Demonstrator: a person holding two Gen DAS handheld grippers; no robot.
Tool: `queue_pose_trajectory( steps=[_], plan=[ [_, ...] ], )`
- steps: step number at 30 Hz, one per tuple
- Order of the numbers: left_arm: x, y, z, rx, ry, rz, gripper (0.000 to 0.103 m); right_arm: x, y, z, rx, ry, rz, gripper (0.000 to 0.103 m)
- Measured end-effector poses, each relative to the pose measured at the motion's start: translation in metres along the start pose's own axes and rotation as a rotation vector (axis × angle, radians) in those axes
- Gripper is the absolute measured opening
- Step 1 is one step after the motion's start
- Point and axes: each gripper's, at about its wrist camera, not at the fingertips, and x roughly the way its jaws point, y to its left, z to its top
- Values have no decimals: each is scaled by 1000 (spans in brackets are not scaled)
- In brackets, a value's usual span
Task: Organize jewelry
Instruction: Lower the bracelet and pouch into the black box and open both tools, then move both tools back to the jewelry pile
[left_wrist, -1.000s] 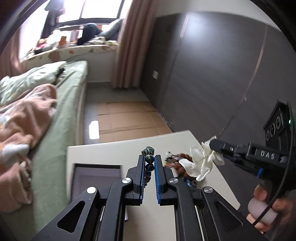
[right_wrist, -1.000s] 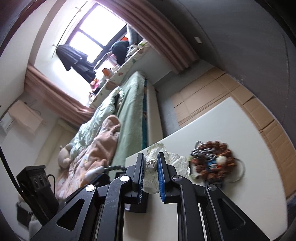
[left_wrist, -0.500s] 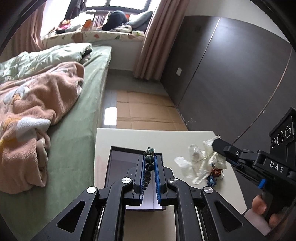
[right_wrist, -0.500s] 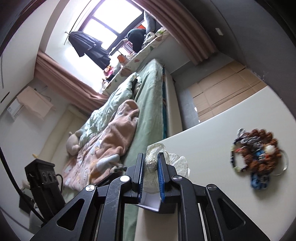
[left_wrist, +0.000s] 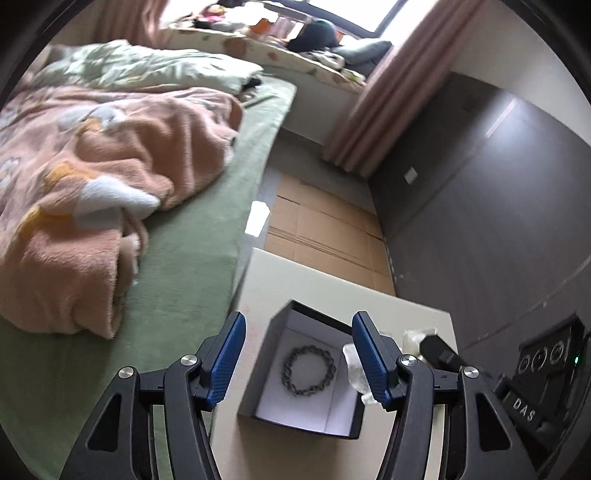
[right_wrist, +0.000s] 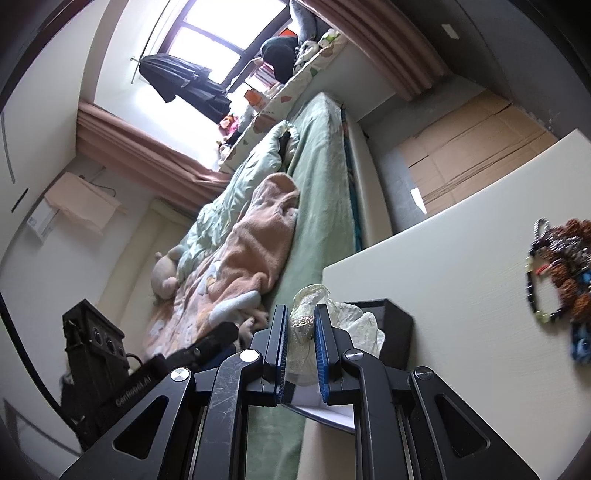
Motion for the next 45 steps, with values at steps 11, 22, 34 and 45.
queue_pose_trajectory(
  steps=[11,22,34,45],
  plan=[
    [5,6,3,-36,7,42,65,-4,-3,6,-7,56,-56,82],
    [-1,-37,-12,92,-4,-37,96,-102,-18,9,-93,-21,-346,101],
    [4,-116,-44,352,31,-94,96,-175,-61,17,-30,-94,-563,101],
    [48,-174,-32,433,145,-107,96,-184,-89,40,30,-148,-584,103]
  ],
)
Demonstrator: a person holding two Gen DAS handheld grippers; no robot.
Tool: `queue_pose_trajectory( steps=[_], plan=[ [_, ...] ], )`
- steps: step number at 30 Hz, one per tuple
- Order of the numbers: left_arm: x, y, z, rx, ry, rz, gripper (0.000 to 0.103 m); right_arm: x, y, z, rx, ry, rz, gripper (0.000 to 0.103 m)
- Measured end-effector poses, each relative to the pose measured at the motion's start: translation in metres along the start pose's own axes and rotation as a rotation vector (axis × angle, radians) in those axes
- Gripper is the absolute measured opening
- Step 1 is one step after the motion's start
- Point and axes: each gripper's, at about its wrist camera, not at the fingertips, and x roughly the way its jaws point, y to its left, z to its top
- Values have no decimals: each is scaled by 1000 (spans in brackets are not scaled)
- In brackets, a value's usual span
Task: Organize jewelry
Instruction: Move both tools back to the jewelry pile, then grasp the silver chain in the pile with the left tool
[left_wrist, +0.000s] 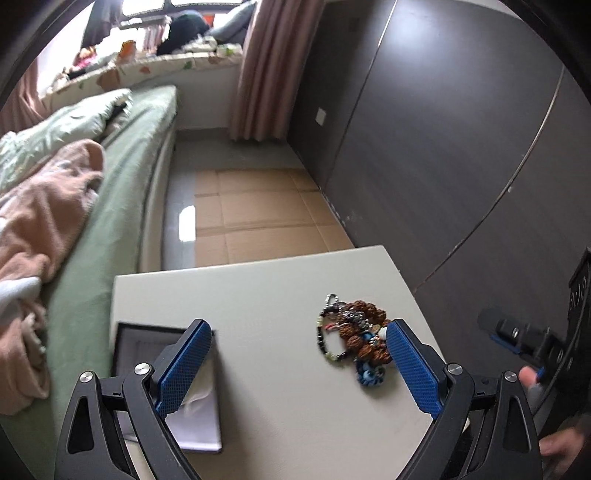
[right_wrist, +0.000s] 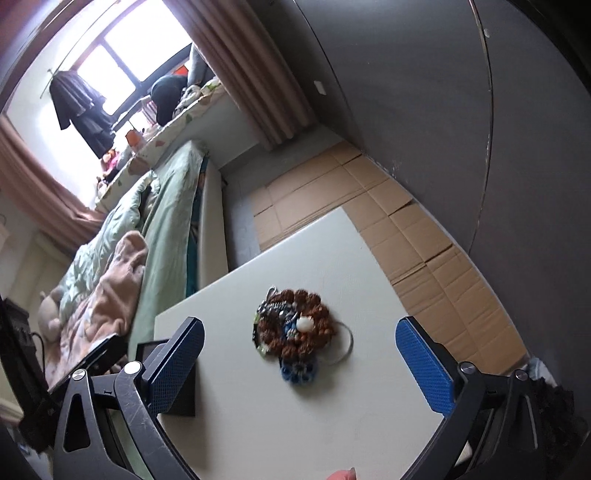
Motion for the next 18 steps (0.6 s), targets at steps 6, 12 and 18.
queue_pose_trajectory(
  steps=[6,12,18],
  plan=[
    [51,-5,13,-19,109,-24,73,13,-20,10,66,22,-3,103],
    [90,-29,13,60,172,-32,62,19,-33,11,146,32,32,101],
    [126,-36,11,65,218,-46,53,51,-48,0,272,147,53,70]
  ],
)
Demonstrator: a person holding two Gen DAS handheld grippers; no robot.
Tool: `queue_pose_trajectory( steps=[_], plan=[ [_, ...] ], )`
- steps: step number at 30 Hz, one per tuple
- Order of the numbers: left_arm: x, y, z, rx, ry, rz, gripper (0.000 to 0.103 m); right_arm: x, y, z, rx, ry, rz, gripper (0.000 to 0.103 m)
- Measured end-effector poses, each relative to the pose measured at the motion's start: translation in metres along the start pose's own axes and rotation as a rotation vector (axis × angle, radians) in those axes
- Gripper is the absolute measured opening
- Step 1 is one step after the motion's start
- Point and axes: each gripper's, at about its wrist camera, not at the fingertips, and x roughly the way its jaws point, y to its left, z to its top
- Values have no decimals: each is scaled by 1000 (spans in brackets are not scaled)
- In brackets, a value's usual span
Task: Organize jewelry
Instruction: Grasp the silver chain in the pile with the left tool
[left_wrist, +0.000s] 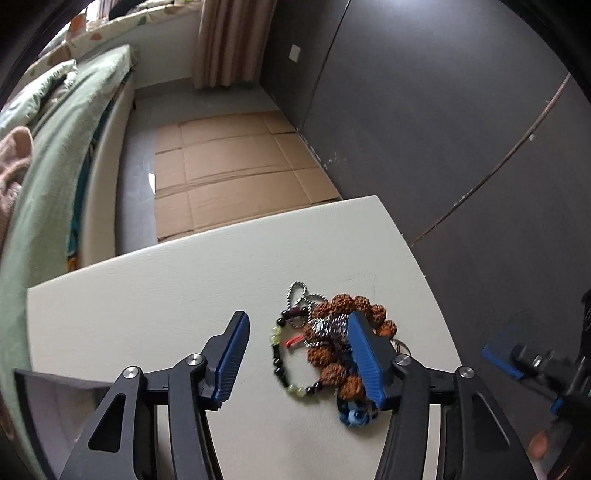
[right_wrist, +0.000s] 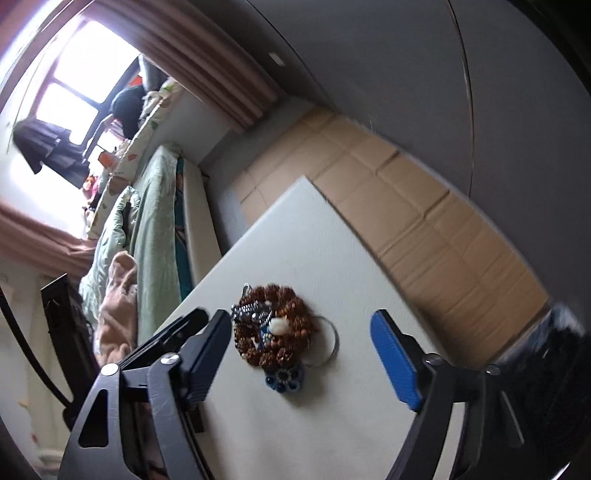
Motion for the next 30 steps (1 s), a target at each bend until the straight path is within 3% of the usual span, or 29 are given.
queue_pose_trajectory(
  steps=[2,5,9,12,13,18,25,30],
  plan=[
    [10,-2,2,3,14,-5,48,9,-2,-1,26,25,4,64],
    [22,-6,3,20,34,-4,45,17,-8,0,69,33,9,64],
    [30,-12,2,62,42,18,33,23,-17,2,112,41,11,64],
    [28,-20,0,106,25,6,11,27,-17,3,118,56,17,64],
    [27,-24,-2,131,16,28,8,30,-16,2,118,64,20,64],
    [13,-22,-8,127,14,6,5,35,-16,-1,129,87,26,64],
    [-30,-11,-8,61,-70,-61,4,35,-8,-2,103,77,42,64],
    [-70,-8,-5,46,-175,-67,4,36,4,-1,61,70,75,64]
  ],
)
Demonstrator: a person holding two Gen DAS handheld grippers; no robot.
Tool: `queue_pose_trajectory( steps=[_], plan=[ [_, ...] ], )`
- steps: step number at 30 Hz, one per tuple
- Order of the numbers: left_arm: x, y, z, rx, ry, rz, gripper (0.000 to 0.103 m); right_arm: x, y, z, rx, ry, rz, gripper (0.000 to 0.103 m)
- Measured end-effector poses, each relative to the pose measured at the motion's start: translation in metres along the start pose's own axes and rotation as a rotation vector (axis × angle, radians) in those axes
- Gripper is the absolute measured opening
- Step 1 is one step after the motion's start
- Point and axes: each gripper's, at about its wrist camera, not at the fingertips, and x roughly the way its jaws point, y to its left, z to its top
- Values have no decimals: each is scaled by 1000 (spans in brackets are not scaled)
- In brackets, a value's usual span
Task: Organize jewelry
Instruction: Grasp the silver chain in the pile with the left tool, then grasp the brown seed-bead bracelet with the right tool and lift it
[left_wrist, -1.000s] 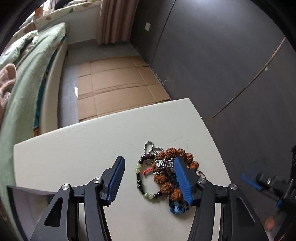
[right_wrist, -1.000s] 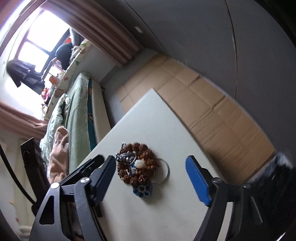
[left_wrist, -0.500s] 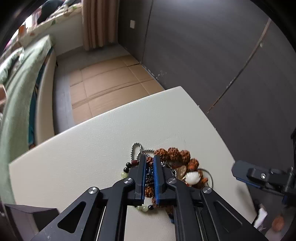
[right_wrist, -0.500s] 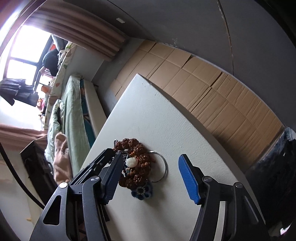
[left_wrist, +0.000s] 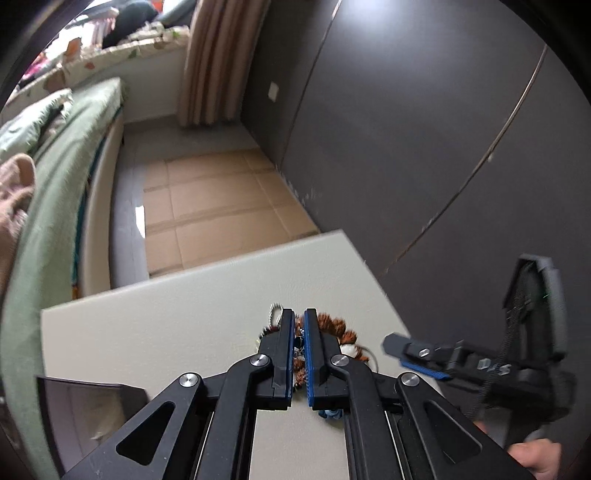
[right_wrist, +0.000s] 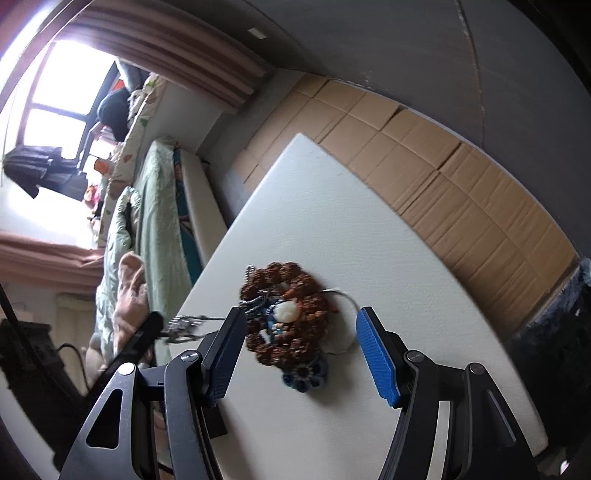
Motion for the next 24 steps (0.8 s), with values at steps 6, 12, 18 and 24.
queue_pose_trajectory(
  steps=[6,12,18,24],
  plan=[
    [-40,10,7,-42,-104,6,4,7,16,-1,-98,-11,-34,43],
    [-63,25,8,-100,-156,-24,4,25,39,-3,-244,9,-121,38],
    [-91,30,14,-113,-225,-50,4,33,48,-9,-292,28,-222,38],
    [-123,36,19,-140,-304,-78,4,32,40,7,-268,-27,-253,38]
  ],
)
